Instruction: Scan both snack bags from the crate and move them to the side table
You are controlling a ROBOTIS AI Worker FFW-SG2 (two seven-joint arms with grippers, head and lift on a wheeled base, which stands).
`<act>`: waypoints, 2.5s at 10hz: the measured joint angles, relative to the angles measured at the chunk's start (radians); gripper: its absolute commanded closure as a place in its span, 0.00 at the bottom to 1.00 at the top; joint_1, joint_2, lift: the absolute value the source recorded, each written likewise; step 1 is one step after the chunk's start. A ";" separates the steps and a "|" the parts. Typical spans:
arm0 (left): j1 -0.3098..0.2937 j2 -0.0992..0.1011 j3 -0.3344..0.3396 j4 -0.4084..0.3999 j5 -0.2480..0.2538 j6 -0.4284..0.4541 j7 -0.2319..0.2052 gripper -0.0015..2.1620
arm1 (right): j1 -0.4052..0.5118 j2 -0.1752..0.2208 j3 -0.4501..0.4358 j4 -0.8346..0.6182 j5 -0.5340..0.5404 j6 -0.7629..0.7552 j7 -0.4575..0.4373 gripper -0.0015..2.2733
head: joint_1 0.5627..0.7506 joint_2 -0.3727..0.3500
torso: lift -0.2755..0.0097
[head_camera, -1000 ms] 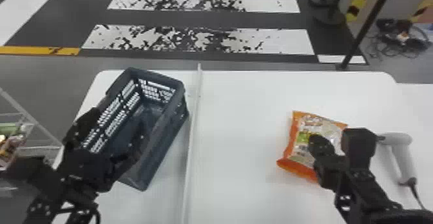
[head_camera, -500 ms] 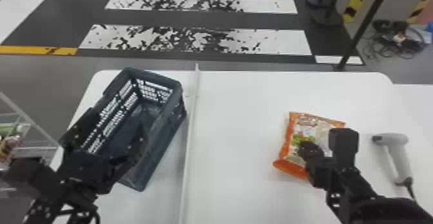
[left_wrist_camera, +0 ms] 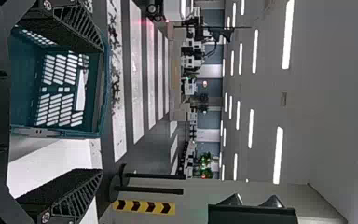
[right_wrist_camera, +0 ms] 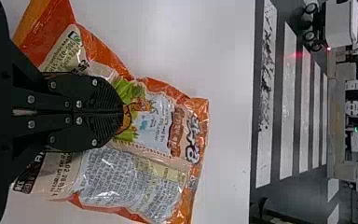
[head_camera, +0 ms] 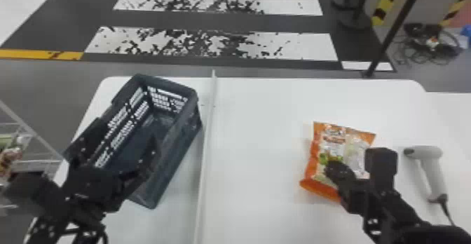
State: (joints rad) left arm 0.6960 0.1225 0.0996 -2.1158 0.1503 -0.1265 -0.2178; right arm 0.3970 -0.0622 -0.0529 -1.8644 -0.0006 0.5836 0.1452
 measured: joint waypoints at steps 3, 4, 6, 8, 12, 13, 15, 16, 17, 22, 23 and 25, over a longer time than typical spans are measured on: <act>-0.004 0.002 -0.004 0.003 0.005 -0.003 0.000 0.04 | 0.068 -0.008 -0.074 -0.196 -0.010 0.032 0.065 0.99 | 0.70 0.45 | 0.70; -0.004 0.002 -0.007 0.005 0.005 -0.003 0.000 0.04 | 0.088 -0.008 -0.074 -0.249 -0.011 0.057 0.085 0.99 | 0.70 0.45 | 0.70; -0.004 0.001 -0.009 0.009 0.006 -0.003 0.000 0.04 | 0.127 -0.008 -0.026 -0.298 -0.008 0.096 0.112 0.99 | 0.70 0.50 | 0.70; -0.005 0.000 -0.009 0.018 0.006 -0.005 0.000 0.04 | 0.147 -0.007 0.032 -0.286 0.002 0.100 0.123 0.99 | 0.70 0.59 | 0.70; -0.009 0.002 -0.010 0.031 0.009 -0.009 0.000 0.04 | 0.134 -0.007 0.104 -0.221 0.045 0.094 0.121 0.99 | 0.70 0.66 | 0.70; -0.009 0.002 -0.011 0.032 0.009 -0.009 0.001 0.04 | 0.131 -0.007 0.106 -0.213 0.050 0.094 0.120 0.99 | 0.70 0.66 | 0.70; -0.010 0.003 -0.011 0.035 0.009 -0.009 0.002 0.04 | 0.132 -0.007 0.104 -0.211 0.057 0.097 0.119 0.99 | 0.70 0.66 | 0.70; -0.010 0.003 -0.012 0.035 0.009 -0.009 0.002 0.04 | 0.133 -0.007 0.104 -0.211 0.061 0.097 0.116 0.99 | 0.70 0.65 | 0.70; -0.010 0.003 -0.012 0.036 0.009 -0.009 0.002 0.04 | 0.136 -0.007 0.103 -0.211 0.071 0.097 0.110 0.99 | 0.70 0.65 | 0.70; -0.010 0.005 -0.013 0.036 0.009 -0.011 0.002 0.04 | 0.150 -0.007 0.092 -0.218 0.079 0.106 0.103 0.99 | 0.70 0.63 | 0.70; -0.010 0.006 -0.013 0.037 0.009 -0.012 0.002 0.04 | 0.152 -0.007 0.091 -0.220 0.079 0.106 0.103 0.99 | 0.70 0.63 | 0.70; -0.010 0.006 -0.014 0.041 0.010 -0.022 0.002 0.04 | 0.156 -0.007 0.091 -0.224 0.079 0.106 0.103 0.99 | 0.70 0.63 | 0.70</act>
State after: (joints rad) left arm 0.6857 0.1289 0.0861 -2.0744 0.1602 -0.1488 -0.2162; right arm 0.5527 -0.0690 0.0383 -2.0884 0.0782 0.6896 0.2485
